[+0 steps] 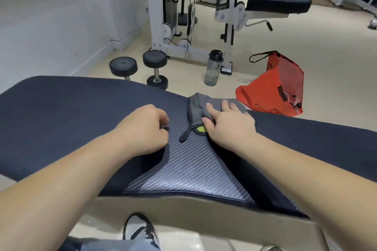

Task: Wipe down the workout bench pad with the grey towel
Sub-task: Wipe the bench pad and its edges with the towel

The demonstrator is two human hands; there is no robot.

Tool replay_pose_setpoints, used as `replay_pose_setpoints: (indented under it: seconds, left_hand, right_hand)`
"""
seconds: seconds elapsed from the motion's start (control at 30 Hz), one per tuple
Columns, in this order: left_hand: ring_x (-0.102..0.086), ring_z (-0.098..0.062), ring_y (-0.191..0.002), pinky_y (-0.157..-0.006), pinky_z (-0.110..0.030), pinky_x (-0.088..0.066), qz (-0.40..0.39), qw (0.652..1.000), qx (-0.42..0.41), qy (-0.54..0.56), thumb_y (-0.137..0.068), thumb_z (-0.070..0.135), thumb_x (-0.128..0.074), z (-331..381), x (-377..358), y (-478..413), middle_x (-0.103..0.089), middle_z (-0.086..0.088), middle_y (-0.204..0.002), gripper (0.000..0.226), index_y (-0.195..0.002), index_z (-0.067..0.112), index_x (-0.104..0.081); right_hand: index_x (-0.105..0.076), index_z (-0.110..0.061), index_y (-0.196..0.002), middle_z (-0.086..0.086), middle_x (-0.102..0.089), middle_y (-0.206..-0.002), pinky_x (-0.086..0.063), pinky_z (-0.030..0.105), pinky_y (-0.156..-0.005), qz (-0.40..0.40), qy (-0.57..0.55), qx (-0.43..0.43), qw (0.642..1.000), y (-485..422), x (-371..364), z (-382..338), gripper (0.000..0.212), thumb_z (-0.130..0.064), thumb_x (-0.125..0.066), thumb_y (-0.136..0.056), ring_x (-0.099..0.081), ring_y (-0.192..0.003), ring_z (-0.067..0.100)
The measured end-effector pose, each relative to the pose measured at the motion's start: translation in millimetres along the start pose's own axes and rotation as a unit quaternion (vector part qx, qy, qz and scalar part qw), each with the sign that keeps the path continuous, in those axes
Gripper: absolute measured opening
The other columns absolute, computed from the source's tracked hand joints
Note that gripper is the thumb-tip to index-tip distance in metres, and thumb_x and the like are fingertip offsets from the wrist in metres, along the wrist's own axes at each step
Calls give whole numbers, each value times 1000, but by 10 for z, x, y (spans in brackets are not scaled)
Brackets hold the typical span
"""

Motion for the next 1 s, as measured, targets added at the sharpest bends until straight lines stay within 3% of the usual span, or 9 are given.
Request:
replay_pose_setpoints:
  seconds: [0.13, 0.23, 0.43, 0.53, 0.6, 0.67, 0.77, 0.87, 1.0]
  left_hand:
    - [-63, -16, -91, -82, -33, -57, 1, 999, 35, -6, -81, 18, -58, -32, 140, 56, -64, 10, -91, 18, -89, 26, -73]
    - [-64, -16, -80, -67, -28, -54, 1, 999, 49, -1, -79, 16, -56, 46, 184, 75, -68, 7, -79, 16, -71, 24, -67]
    - [-59, -16, -105, -93, -32, -50, 3, 1000, 3, 25, -84, 16, -56, 255, 25, 20, -58, 10, -109, 34, -114, 26, -69]
    - [-50, -19, -125, -105, -38, -45, 18, 996, -83, 22, -85, 35, -61, 502, -63, 23, -54, 8, -126, 44, -128, 30, -64]
    - [-29, -21, -142, -116, -39, -33, -60, 990, -125, -8, -79, 58, -60, 686, -236, 59, -42, 6, -148, 66, -140, 37, -54]
    - [-12, -20, -149, -122, -43, -22, -131, 982, -132, -28, -78, 74, -54, 794, -407, 87, -26, 3, -161, 80, -151, 46, -36]
    - [-6, -21, -152, -125, -45, -15, -126, 973, -181, -73, -80, 80, -50, 923, -578, 89, -14, 3, -167, 91, -158, 42, -21]
    - [-4, -23, -153, -126, -46, -8, -113, 957, -229, -137, -92, 73, -39, 993, -756, 132, -10, 6, -169, 76, -158, 47, -13]
    - [-13, -20, -150, -123, -43, -17, -71, 960, -231, -141, -101, 59, -34, 810, -713, 42, -19, 13, -166, 56, -155, 53, -20]
  right_hand:
    - [-20, -44, -162, 8, -15, -174, -14, 54, -127, 21, 2, 186, 982, 557, -101, -565, 64, -64, -19, -101, -14, -161, 27]
    - [-32, -50, -158, 1, -27, -171, -21, 49, -127, 45, -17, 251, 967, 724, -113, -400, 69, -69, -13, -94, -24, -159, 20]
    - [-17, -51, -161, 3, -16, -175, -24, 44, -127, 0, -1, 53, 999, 450, -18, 471, 68, -72, -15, -96, -16, -160, 20]
    - [-16, -51, -161, 1, -12, -175, -25, 44, -126, -10, 5, 84, 996, 682, 14, 268, 66, -70, -30, -99, -13, -161, 20]
    - [-26, -54, -158, -11, -17, -173, -26, 40, -126, -57, -40, 134, 989, 761, 90, 178, 71, -70, -46, -91, -15, -160, 11]
    - [-55, -47, -145, -21, -43, -160, -34, 38, -123, -138, -190, 141, 962, 714, 263, 278, 69, -55, -65, -76, -36, -151, 3]
    - [-81, -22, -114, -1, -78, -118, -53, 46, -107, -46, -443, 42, 895, 497, 495, 755, 37, -21, -66, -79, -70, -118, 20]
    - [-77, -18, -120, -1, -77, -116, -56, 39, -100, 100, -333, -13, 937, 326, 486, 1027, 33, -12, -56, -94, -69, -104, 16]
    - [-75, -24, -122, -1, -75, -122, -55, 40, -98, 107, -223, 15, 969, 158, 317, 844, 33, -25, -54, -95, -66, -116, 23]
Point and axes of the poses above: each hand's wrist, its own y-axis away from the middle knuckle, its own x-axis out of the back of the hand, z = x × y, the point moved 5 cm from there along -y, towards the middle knuckle
